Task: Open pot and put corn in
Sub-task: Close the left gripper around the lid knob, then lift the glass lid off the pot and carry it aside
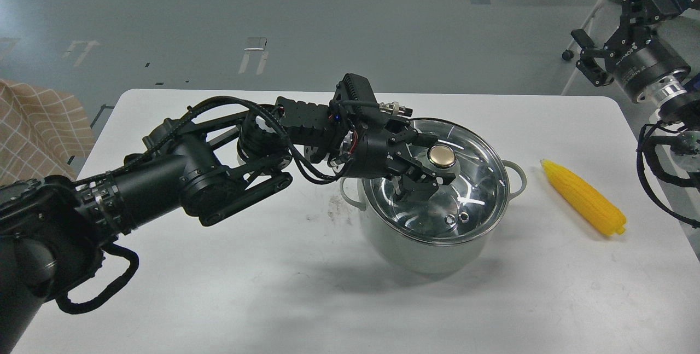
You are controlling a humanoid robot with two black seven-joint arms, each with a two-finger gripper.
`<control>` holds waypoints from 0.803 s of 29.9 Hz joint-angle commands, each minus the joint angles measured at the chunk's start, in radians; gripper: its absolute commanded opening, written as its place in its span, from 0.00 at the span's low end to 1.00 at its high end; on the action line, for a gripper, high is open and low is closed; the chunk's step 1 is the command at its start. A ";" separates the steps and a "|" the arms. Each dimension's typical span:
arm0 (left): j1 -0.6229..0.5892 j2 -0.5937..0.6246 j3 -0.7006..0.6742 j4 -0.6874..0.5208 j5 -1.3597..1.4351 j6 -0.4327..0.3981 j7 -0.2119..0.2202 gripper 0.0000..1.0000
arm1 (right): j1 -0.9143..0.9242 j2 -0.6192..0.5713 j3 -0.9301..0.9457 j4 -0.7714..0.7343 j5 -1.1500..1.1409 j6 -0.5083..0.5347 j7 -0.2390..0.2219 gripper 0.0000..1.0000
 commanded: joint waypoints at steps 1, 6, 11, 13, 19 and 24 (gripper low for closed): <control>0.003 -0.004 -0.002 0.000 0.000 0.000 0.000 0.64 | 0.000 0.000 0.000 0.005 0.000 0.000 0.000 1.00; 0.002 -0.003 -0.002 0.000 0.000 0.001 0.002 0.39 | -0.002 0.000 0.000 0.009 0.000 0.000 0.000 1.00; -0.011 -0.004 -0.005 -0.002 0.000 0.001 0.002 0.18 | -0.005 0.000 0.000 0.009 0.000 0.000 0.000 1.00; -0.014 -0.004 -0.005 -0.003 0.000 0.001 0.002 0.13 | -0.008 0.000 0.000 0.009 0.000 0.000 0.000 1.00; -0.060 0.009 -0.011 -0.044 0.000 -0.002 -0.005 0.09 | -0.008 0.000 0.002 0.009 0.000 0.000 0.000 1.00; -0.139 0.115 -0.017 -0.118 0.000 -0.010 -0.015 0.10 | -0.008 -0.001 0.002 0.011 0.000 0.000 0.000 1.00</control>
